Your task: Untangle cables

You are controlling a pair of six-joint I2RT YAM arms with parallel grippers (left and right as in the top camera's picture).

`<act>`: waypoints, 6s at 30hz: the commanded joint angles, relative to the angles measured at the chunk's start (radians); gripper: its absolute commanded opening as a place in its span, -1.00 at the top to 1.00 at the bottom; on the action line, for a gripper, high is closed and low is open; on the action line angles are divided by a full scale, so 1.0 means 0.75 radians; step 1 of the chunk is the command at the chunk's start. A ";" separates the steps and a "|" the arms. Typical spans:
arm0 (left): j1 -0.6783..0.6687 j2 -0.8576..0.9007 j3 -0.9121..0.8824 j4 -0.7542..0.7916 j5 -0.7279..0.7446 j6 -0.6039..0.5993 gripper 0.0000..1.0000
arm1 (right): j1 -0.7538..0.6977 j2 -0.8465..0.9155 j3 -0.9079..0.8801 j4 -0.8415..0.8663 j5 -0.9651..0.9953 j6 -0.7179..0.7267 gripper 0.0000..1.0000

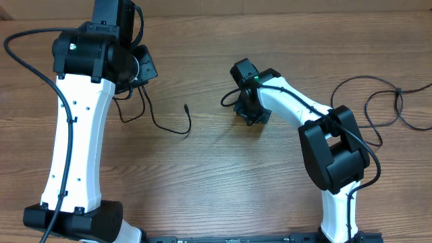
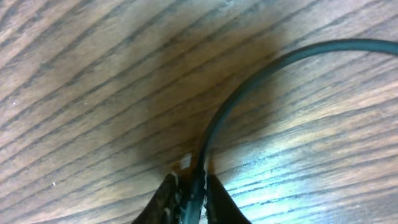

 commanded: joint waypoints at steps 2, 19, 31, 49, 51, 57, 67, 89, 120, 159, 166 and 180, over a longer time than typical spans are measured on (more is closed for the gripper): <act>-0.009 0.002 -0.001 0.001 0.011 0.025 0.92 | 0.005 0.022 -0.038 -0.034 0.006 0.006 0.78; -0.009 0.002 -0.001 0.002 0.011 0.025 0.92 | -0.325 -0.173 0.139 -0.356 0.317 -0.118 0.93; -0.028 0.002 -0.001 0.026 0.045 0.025 0.92 | -1.115 -0.399 0.302 -0.498 0.372 -0.186 0.93; -0.348 0.025 -0.002 0.436 0.541 0.335 0.91 | -1.296 -0.398 0.300 -0.416 -0.300 -0.606 -0.64; -0.416 0.026 -0.002 0.471 0.575 0.368 0.92 | -1.262 -0.398 0.300 -0.410 -0.300 -0.627 -0.65; -0.581 0.026 -0.002 0.511 0.616 0.521 0.89 | -1.169 -0.398 0.300 -0.402 -0.300 -0.661 -0.68; -0.501 0.026 -0.002 0.392 0.145 0.400 0.27 | -0.964 -0.398 0.299 -0.564 -0.301 -0.882 -0.98; -0.201 0.026 -0.002 0.153 0.078 0.219 0.16 | -0.571 -0.398 -0.156 -0.707 -0.238 -0.650 -0.99; -0.201 0.027 -0.005 0.135 0.079 0.219 0.16 | -0.844 -0.398 0.568 -0.571 0.081 -0.583 0.93; -0.201 0.027 -0.005 0.128 0.078 0.198 0.15 | -1.278 -0.248 1.164 -0.571 0.310 -0.523 -0.63; -0.201 0.027 -0.005 0.129 0.078 0.198 0.14 | -1.274 -0.248 1.164 -0.685 -0.083 -0.552 -0.87; -0.195 0.052 -0.006 0.160 -0.121 0.185 -0.69 | -0.899 -0.219 1.164 -0.885 -0.520 -1.124 -1.00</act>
